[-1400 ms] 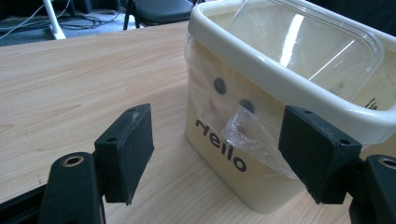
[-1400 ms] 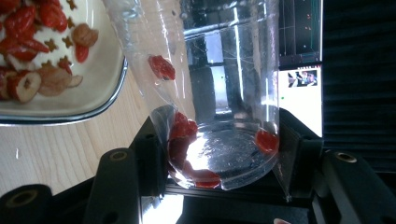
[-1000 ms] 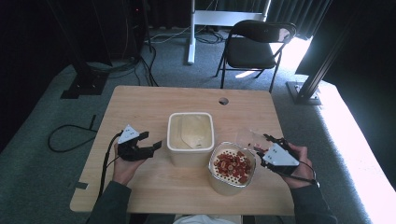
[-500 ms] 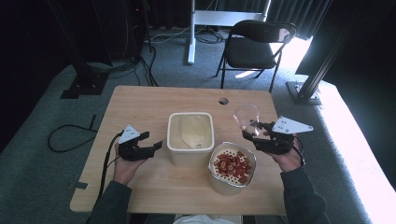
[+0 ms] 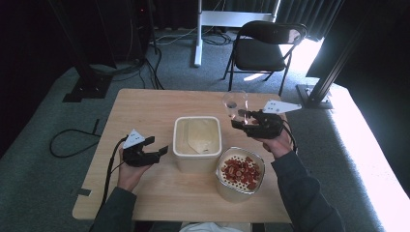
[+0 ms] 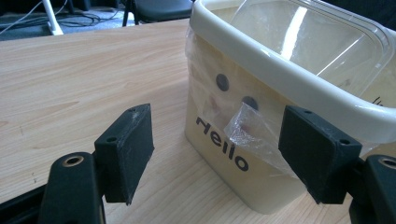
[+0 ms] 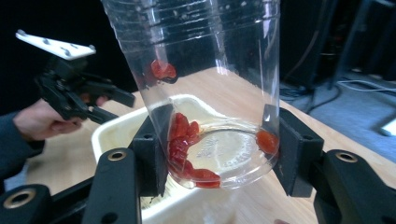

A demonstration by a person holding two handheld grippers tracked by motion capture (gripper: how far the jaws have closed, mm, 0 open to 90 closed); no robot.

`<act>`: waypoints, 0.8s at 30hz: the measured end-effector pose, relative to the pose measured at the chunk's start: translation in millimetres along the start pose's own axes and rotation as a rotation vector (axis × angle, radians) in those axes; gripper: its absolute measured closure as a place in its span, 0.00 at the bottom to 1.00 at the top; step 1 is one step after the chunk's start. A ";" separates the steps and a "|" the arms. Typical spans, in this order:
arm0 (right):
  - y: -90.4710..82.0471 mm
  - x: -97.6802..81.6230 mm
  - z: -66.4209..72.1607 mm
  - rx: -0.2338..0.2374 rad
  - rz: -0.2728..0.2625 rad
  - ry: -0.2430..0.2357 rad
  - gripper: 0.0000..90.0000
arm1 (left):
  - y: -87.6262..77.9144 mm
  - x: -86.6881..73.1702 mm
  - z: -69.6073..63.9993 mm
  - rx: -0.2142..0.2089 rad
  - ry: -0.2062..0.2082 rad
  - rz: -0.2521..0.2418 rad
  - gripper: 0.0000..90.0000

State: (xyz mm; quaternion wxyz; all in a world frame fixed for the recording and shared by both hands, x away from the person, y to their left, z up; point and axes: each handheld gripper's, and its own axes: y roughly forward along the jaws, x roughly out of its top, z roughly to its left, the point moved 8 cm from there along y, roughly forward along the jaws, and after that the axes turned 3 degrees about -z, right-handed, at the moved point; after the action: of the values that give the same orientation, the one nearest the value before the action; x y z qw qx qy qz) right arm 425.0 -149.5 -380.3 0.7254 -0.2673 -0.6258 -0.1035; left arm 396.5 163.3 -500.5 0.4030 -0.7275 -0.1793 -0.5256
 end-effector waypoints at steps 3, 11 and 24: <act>6.8 6.7 2.5 0.044 -0.022 0.016 0.50 | -1.3 -1.4 0.3 0.001 -0.002 -0.001 0.30; 27.6 19.4 7.6 0.129 -0.043 0.035 0.49 | -4.1 -3.8 3.2 0.009 -0.012 -0.003 0.30; 61.8 23.0 18.9 0.204 -0.021 0.030 0.49 | -3.7 -4.8 3.0 0.008 -0.011 -0.003 0.30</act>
State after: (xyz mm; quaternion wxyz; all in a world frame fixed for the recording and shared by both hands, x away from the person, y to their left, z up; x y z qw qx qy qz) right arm 443.3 -83.8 -372.7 0.7571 -0.1837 -0.6249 -0.0509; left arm 394.0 168.7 -503.7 0.4043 -0.7285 -0.1846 -0.5213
